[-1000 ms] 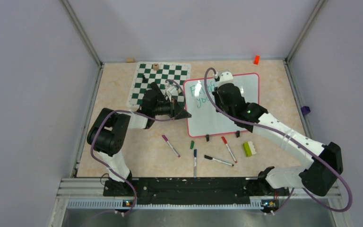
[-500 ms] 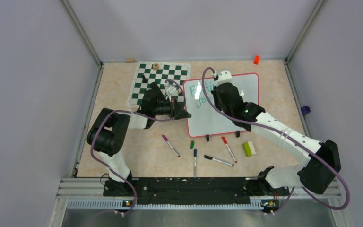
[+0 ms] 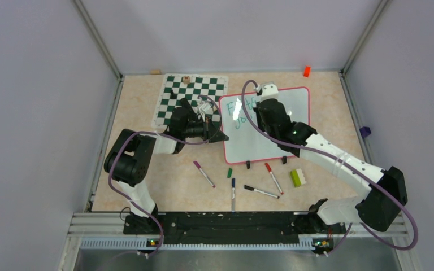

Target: Write a sentence on the whiteboard

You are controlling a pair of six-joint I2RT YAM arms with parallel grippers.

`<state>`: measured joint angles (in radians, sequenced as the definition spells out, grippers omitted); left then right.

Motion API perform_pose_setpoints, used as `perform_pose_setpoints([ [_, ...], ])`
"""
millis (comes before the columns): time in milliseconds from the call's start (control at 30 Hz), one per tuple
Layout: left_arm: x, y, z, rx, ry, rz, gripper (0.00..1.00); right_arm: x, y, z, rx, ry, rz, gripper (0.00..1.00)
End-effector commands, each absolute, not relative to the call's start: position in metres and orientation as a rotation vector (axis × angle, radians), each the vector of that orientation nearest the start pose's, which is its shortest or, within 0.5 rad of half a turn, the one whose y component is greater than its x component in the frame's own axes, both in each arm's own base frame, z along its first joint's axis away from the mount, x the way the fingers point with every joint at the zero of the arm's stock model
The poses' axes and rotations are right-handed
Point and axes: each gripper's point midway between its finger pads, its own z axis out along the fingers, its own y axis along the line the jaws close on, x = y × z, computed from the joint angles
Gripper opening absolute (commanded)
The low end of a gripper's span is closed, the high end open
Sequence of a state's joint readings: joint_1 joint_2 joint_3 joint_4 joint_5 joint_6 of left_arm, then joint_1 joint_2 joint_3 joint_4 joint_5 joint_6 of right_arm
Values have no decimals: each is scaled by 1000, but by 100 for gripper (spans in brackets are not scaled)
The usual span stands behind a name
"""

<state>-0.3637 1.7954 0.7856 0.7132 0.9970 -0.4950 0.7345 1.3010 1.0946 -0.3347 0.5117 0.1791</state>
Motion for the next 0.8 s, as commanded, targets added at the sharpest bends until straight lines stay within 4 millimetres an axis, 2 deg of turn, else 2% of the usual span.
perform_pose_setpoints([
  [0, 316, -293, 132, 677, 1841, -1459, 0, 346, 185, 242, -190, 1971, -2, 0],
  [500, 316, -293, 133, 678, 1840, -1459, 0, 336, 197, 237, -247, 1996, 93, 0],
  [767, 316, -293, 132, 678, 1840, -1459, 0, 337, 195, 239, -243, 1989, 79, 0],
])
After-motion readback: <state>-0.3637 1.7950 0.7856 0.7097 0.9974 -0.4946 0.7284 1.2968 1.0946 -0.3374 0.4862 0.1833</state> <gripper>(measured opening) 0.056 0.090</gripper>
